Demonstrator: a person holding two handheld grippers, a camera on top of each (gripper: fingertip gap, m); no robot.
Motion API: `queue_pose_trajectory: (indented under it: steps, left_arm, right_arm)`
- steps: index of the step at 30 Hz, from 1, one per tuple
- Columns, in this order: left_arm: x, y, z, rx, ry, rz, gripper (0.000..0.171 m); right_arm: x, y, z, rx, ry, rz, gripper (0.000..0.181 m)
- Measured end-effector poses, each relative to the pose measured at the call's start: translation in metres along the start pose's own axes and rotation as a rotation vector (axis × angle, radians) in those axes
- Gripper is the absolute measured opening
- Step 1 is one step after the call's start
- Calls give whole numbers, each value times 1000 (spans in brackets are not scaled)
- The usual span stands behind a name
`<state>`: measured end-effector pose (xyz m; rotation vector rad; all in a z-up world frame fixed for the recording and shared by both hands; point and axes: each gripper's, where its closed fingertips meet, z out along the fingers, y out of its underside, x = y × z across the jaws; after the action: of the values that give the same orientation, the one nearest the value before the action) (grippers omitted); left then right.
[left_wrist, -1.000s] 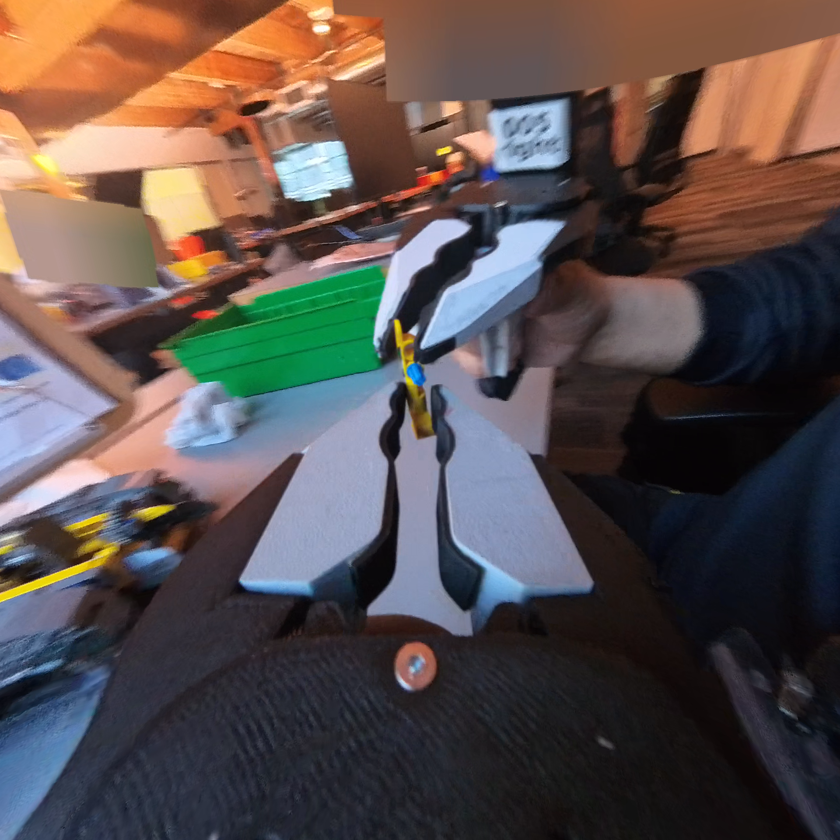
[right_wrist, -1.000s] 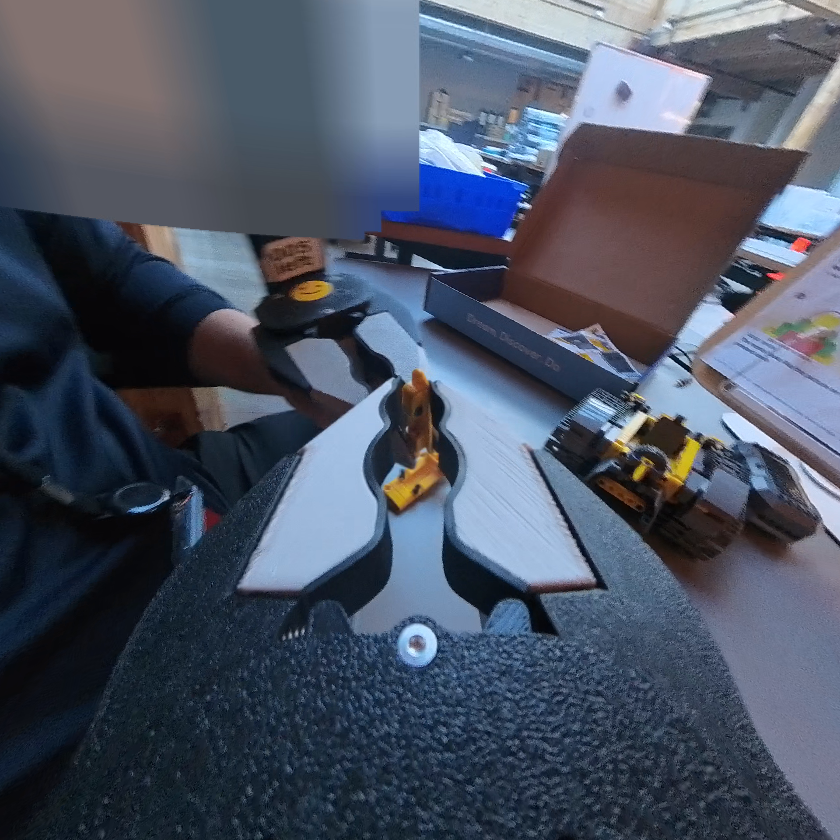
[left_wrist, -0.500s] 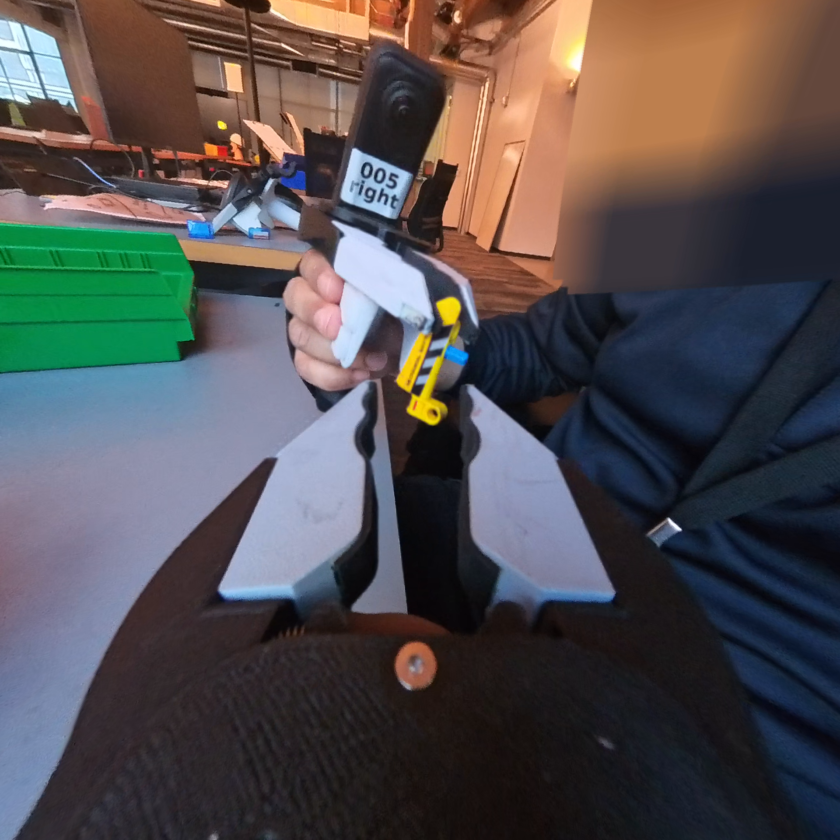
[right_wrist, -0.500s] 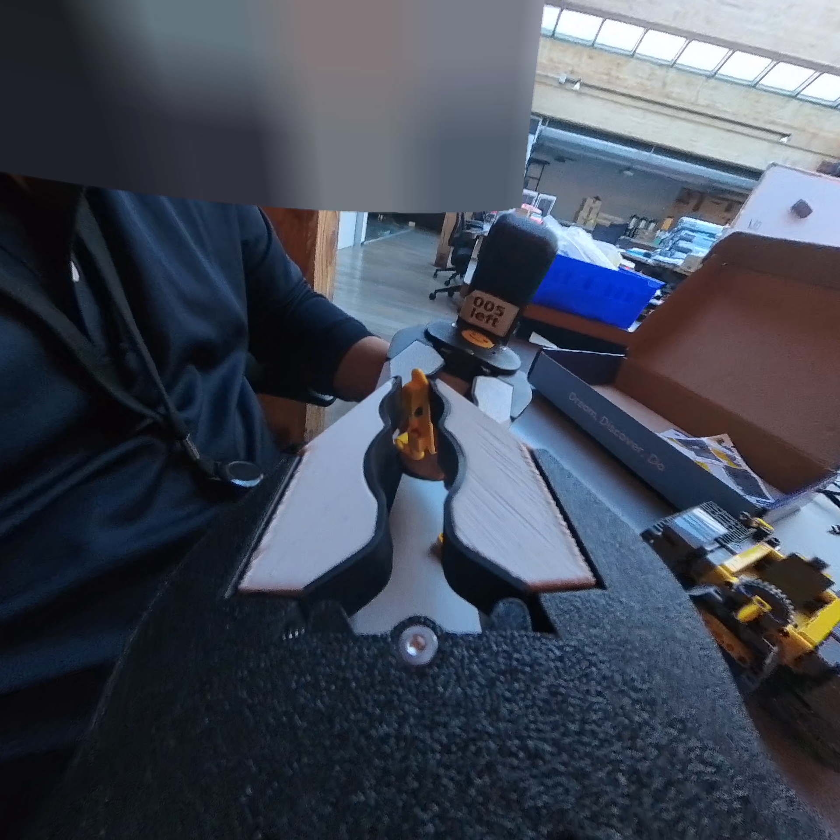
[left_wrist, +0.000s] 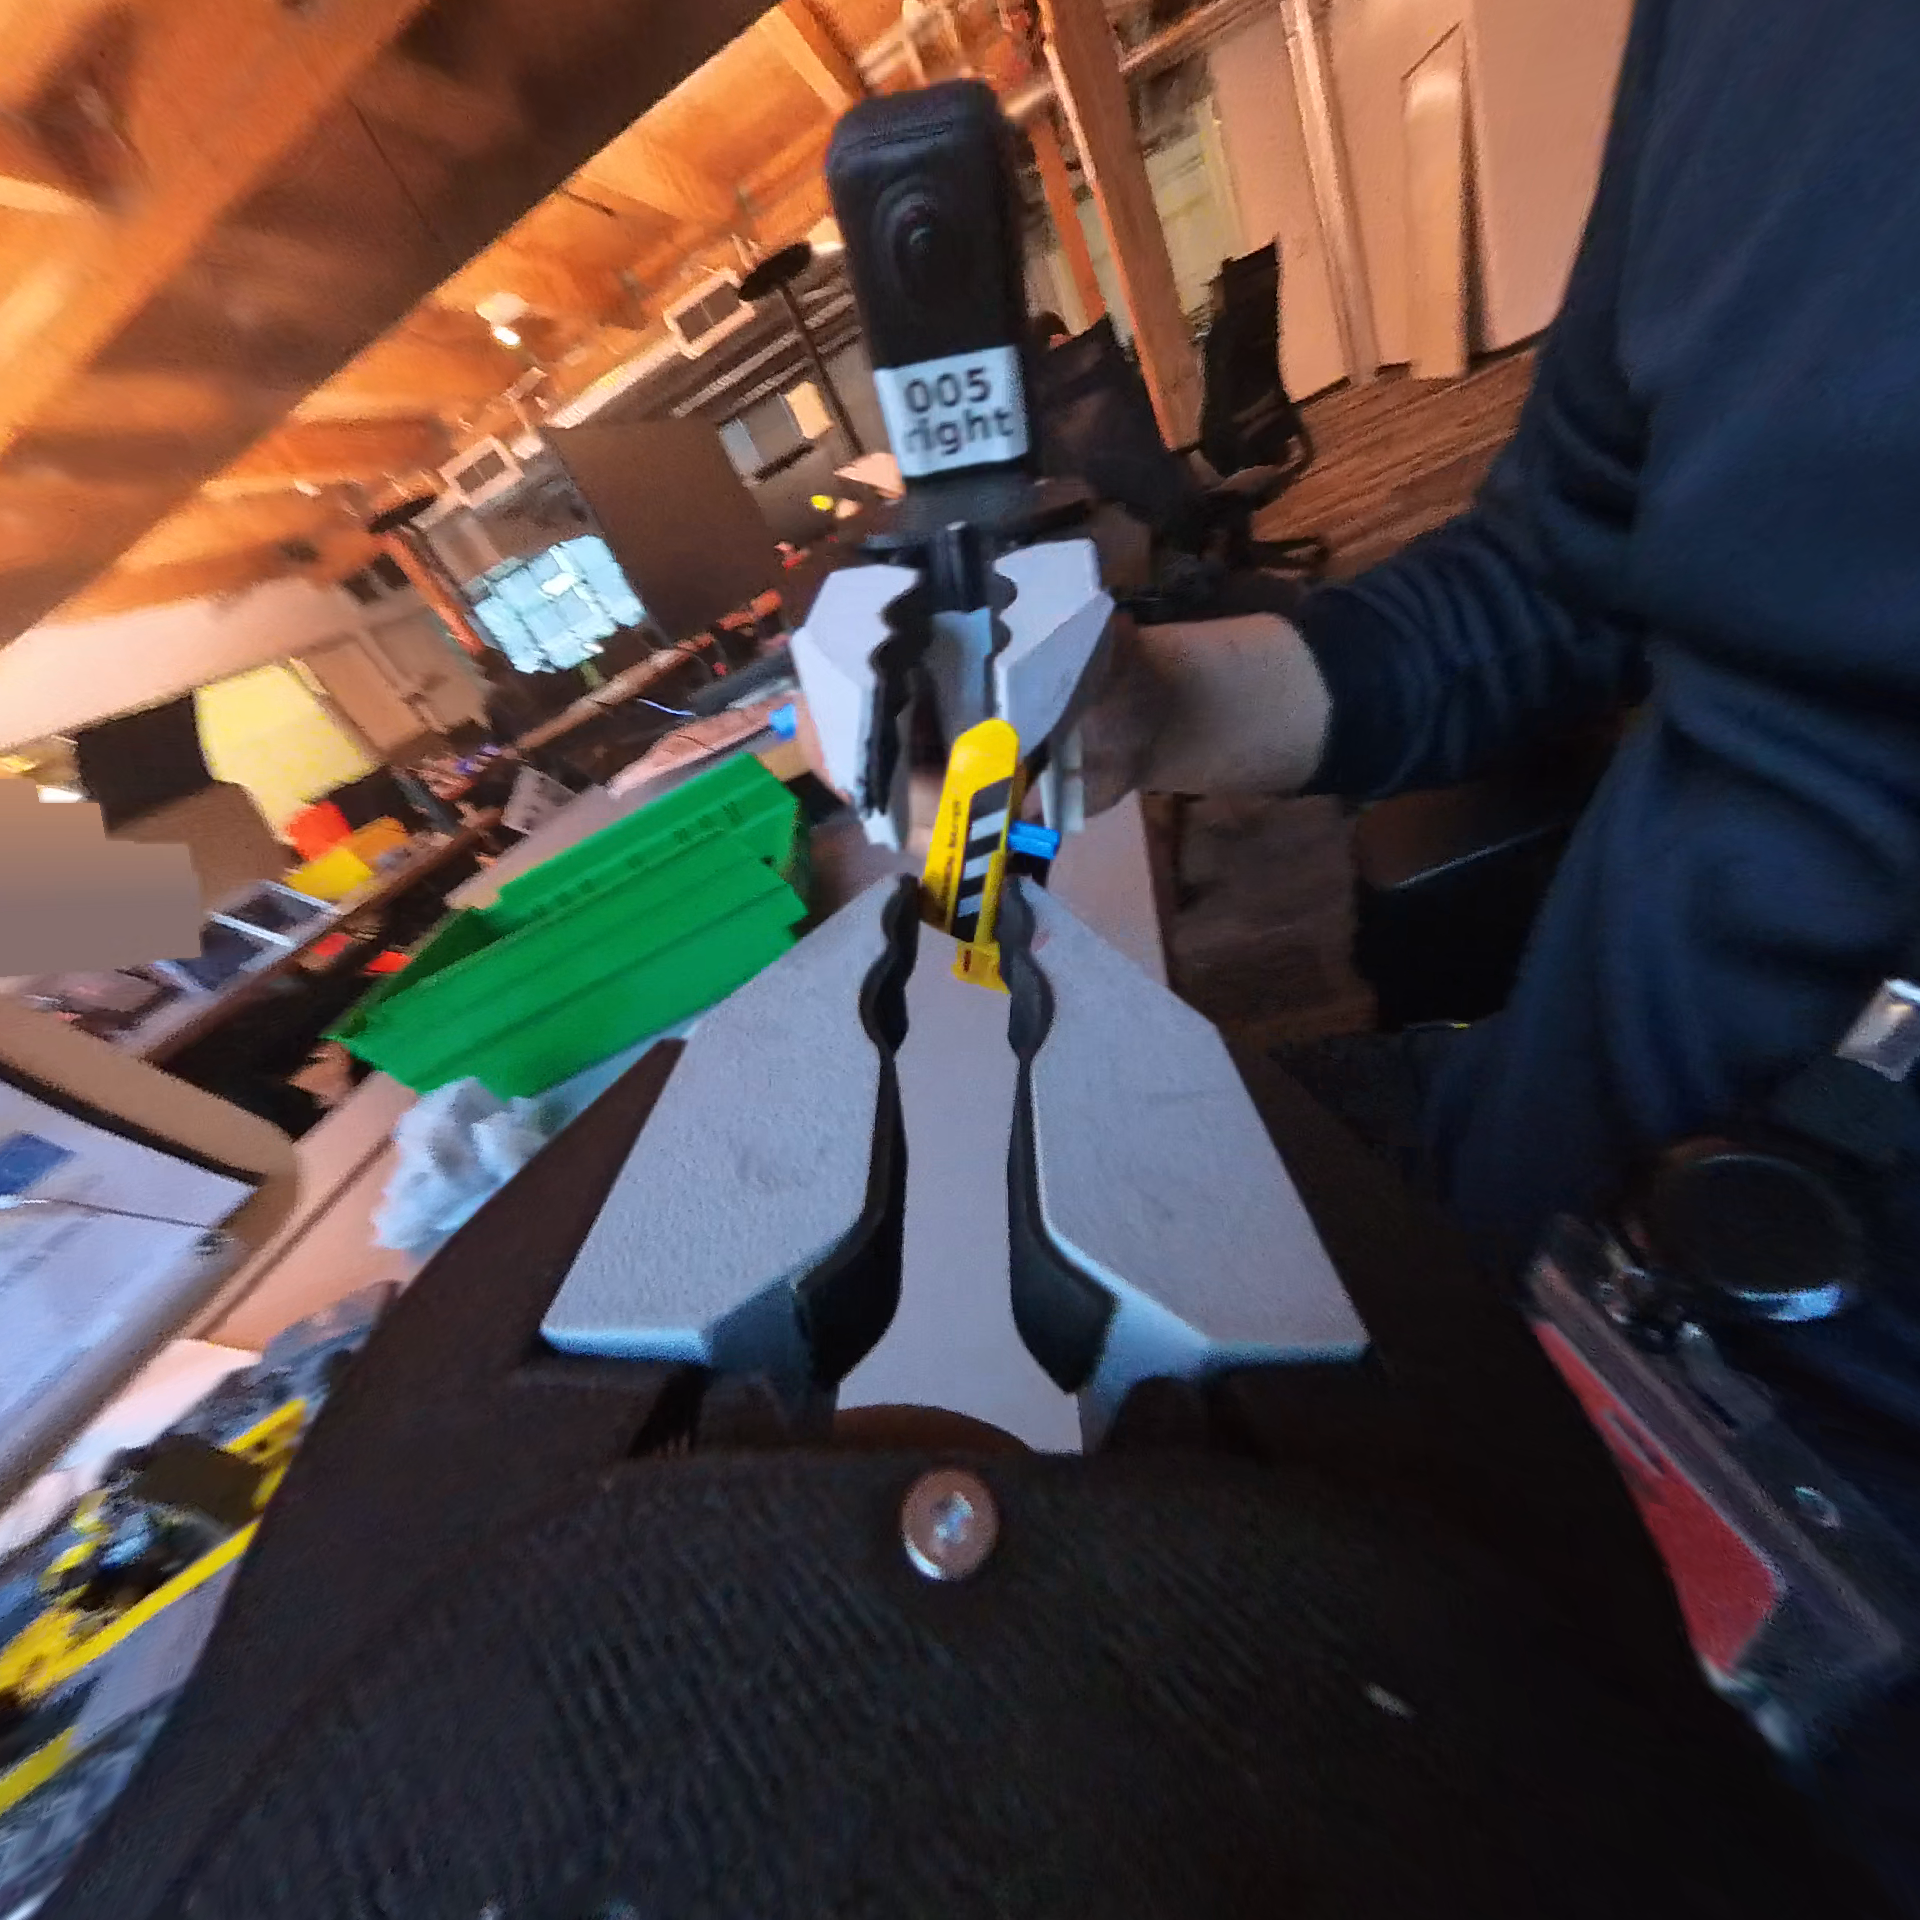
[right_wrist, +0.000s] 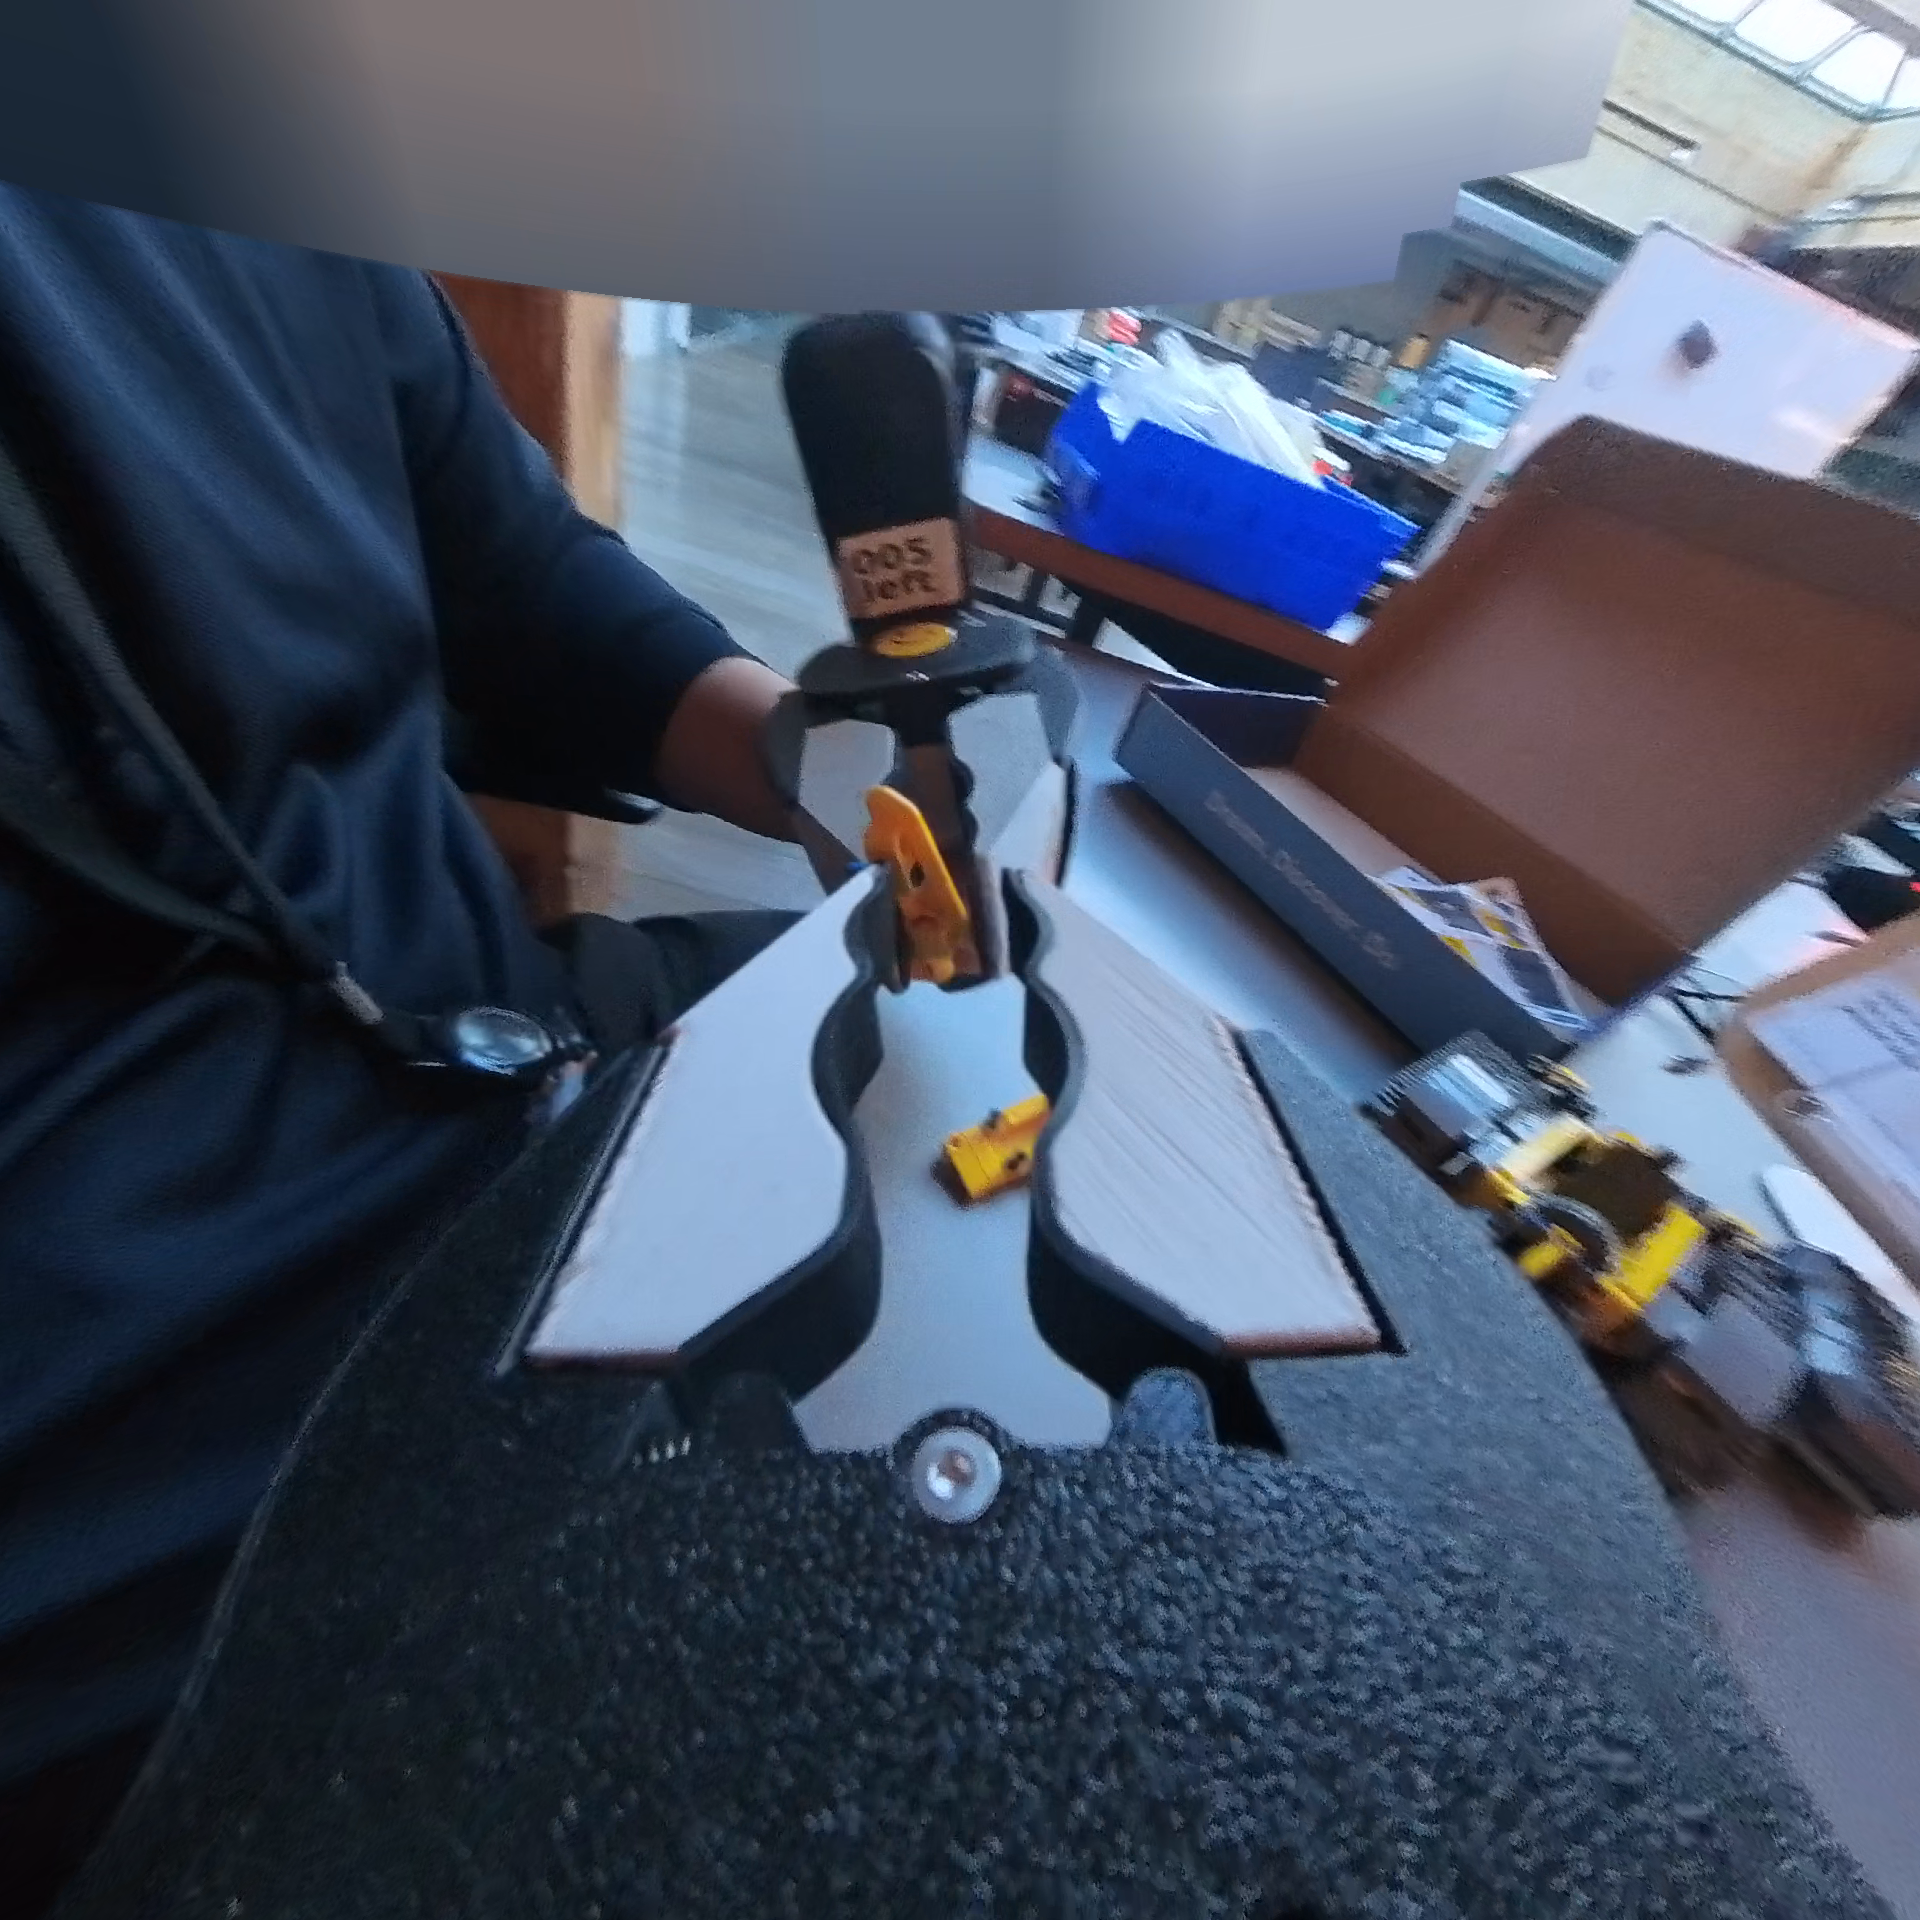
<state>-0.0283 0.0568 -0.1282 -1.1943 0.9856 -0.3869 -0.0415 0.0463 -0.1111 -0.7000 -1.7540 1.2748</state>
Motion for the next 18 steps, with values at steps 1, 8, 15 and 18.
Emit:
queue_pose_trajectory:
  steps: [1, 8, 15, 18]
  left_arm:
    - [-2, 0, -1, -3, -27, 30, 12]
    - [4, -7, 5, 1, -53, 118, 13]
    - [7, -8, 8, -10, -58, 145, 12]
    - [10, -4, 9, -19, -46, 151, 13]
  right_arm:
    - [2, 1, -4, -21, 26, -11, 16]
    - [-19, 4, -9, -122, 21, -107, 15]
    - [-23, 5, -2, -191, 64, -201, 9]
    - [-25, 9, -2, -206, 64, -214, 9]
